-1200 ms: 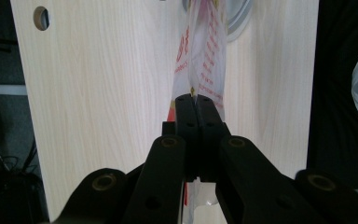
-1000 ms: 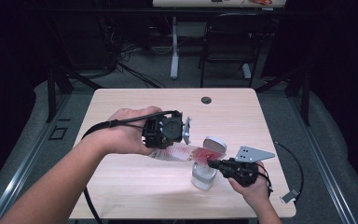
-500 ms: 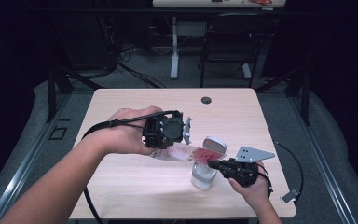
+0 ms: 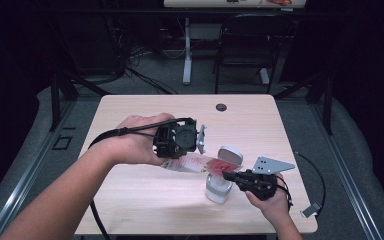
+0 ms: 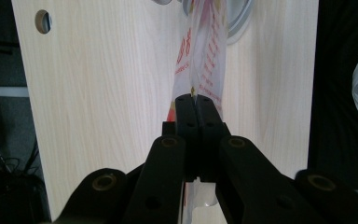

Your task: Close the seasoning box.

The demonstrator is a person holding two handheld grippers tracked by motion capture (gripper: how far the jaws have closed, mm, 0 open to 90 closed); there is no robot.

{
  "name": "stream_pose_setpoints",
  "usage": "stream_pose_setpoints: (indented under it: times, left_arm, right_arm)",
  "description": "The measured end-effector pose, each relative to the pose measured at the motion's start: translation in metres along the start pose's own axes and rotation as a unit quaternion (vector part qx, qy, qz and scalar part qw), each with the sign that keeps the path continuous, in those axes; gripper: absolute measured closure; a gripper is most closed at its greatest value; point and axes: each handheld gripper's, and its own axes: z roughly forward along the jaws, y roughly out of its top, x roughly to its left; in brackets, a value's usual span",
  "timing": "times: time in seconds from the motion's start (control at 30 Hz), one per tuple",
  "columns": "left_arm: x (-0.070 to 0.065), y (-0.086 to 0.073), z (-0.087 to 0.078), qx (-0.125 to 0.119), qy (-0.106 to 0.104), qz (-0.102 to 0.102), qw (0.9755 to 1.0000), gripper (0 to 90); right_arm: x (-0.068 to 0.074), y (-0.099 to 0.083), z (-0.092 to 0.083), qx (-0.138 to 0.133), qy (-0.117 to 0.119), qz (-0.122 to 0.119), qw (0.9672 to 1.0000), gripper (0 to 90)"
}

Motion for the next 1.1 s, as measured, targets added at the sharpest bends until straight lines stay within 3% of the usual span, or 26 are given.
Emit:
stream_pose_setpoints:
  times: [1.1]
  left_arm:
    - [-0.0006,0.0051,-0.0009,0.005,0.002,0.005,1.0,90.0]
  right_arm:
    - [0.0,-0.0008,-0.0005,0.0,-0.001,0.002,1.0,89.1]
